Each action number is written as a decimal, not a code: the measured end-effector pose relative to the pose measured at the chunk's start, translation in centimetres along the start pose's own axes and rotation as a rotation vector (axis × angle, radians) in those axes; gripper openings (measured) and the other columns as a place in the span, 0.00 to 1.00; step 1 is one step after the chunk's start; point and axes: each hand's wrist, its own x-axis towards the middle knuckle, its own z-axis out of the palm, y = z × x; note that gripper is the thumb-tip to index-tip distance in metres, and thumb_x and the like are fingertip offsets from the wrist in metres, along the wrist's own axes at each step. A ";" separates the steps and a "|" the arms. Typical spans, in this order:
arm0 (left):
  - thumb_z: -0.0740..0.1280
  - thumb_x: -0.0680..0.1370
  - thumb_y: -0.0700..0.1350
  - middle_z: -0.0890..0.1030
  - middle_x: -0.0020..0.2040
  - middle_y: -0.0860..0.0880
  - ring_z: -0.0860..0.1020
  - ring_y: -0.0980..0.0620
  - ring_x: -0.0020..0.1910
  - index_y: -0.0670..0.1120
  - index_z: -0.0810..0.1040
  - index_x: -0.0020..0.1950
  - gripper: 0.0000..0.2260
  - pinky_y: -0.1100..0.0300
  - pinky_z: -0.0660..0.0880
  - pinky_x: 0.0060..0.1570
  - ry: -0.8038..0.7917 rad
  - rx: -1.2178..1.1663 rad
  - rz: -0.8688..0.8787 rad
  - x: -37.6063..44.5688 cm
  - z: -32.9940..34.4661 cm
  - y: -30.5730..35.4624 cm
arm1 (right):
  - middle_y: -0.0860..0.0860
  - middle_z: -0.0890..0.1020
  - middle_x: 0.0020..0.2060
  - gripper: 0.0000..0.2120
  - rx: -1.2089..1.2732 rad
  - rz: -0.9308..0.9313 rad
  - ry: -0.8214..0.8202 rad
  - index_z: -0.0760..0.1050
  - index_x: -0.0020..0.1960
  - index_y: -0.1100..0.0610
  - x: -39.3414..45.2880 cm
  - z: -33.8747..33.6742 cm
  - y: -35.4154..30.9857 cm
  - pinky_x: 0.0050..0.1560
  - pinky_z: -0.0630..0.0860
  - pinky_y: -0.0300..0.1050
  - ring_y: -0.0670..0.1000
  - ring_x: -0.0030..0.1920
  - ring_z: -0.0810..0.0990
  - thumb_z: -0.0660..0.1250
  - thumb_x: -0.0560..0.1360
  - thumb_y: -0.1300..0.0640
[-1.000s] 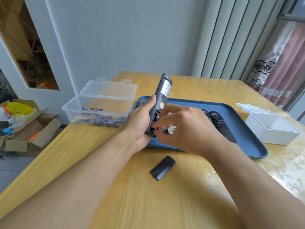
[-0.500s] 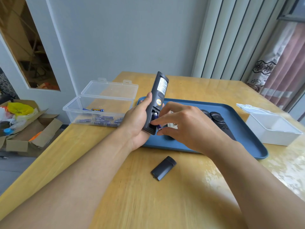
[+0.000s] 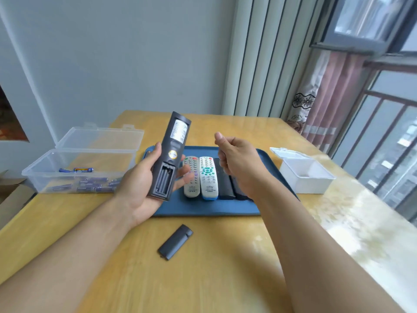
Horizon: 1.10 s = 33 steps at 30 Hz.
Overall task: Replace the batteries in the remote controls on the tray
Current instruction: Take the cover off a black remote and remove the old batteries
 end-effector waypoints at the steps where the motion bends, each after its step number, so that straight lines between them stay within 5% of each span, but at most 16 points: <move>1: 0.61 0.83 0.53 0.84 0.49 0.41 0.82 0.44 0.46 0.41 0.83 0.54 0.18 0.44 0.82 0.52 -0.014 0.000 -0.007 -0.2 0.1 -0.1 | 0.49 0.73 0.29 0.10 0.013 0.041 -0.005 0.77 0.53 0.57 0.2 -0.6 -0.1 0.30 0.66 0.40 0.46 0.29 0.69 0.66 0.81 0.50; 5: 0.61 0.82 0.55 0.83 0.54 0.40 0.83 0.43 0.47 0.41 0.81 0.62 0.20 0.46 0.82 0.54 -0.084 -0.015 -0.019 -0.6 0.3 -0.2 | 0.54 0.77 0.37 0.04 -0.093 0.104 0.003 0.78 0.53 0.57 1.4 -4.4 -1.1 0.25 0.68 0.35 0.48 0.28 0.72 0.66 0.80 0.62; 8: 0.63 0.81 0.55 0.84 0.54 0.41 0.84 0.44 0.47 0.43 0.86 0.56 0.19 0.49 0.81 0.54 -0.116 -0.009 -0.018 -0.6 0.3 -0.5 | 0.56 0.77 0.36 0.07 -0.380 0.141 0.024 0.74 0.54 0.59 2.5 -8.8 -2.2 0.22 0.72 0.35 0.52 0.31 0.75 0.63 0.80 0.69; 12: 0.62 0.81 0.50 0.84 0.56 0.40 0.85 0.44 0.46 0.45 0.88 0.49 0.16 0.48 0.81 0.55 -0.160 -0.054 -0.043 -0.7 0.6 -1.0 | 0.57 0.82 0.53 0.15 -1.093 0.164 -0.023 0.79 0.60 0.59 3.7 -15.3 -2.4 0.52 0.82 0.50 0.59 0.50 0.84 0.65 0.76 0.70; 15: 0.63 0.78 0.45 0.83 0.59 0.38 0.84 0.42 0.49 0.42 0.88 0.49 0.14 0.47 0.81 0.55 -0.184 -0.088 -0.058 -0.9 0.7 -1.1 | 0.56 0.83 0.54 0.16 -1.360 0.166 -0.046 0.80 0.61 0.55 3.5 -17.2 -1.6 0.45 0.79 0.47 0.59 0.54 0.83 0.67 0.76 0.68; 21: 0.60 0.82 0.43 0.84 0.59 0.40 0.85 0.44 0.54 0.41 0.87 0.52 0.15 0.53 0.83 0.48 -0.153 -0.064 -0.127 -0.9 0.6 -1.0 | 0.51 0.81 0.49 0.09 -1.405 0.164 -0.038 0.82 0.54 0.54 3.8 -17.5 1.0 0.49 0.79 0.46 0.55 0.51 0.80 0.73 0.74 0.59; 25: 0.63 0.79 0.44 0.82 0.63 0.41 0.83 0.45 0.60 0.40 0.79 0.66 0.18 0.54 0.81 0.55 -0.157 -0.066 -0.113 -0.7 0.2 -1.0 | 0.51 0.79 0.55 0.13 -1.485 0.184 -0.095 0.81 0.61 0.51 4.3 -17.5 1.6 0.50 0.75 0.41 0.53 0.51 0.77 0.72 0.77 0.55; 33: 0.59 0.84 0.40 0.82 0.63 0.41 0.82 0.45 0.61 0.42 0.77 0.67 0.14 0.53 0.79 0.60 -0.133 -0.087 -0.063 -0.5 0.2 -0.8 | 0.52 0.82 0.53 0.08 -1.440 0.118 0.087 0.82 0.53 0.50 4.6 -17.5 1.2 0.43 0.75 0.43 0.52 0.46 0.77 0.74 0.74 0.56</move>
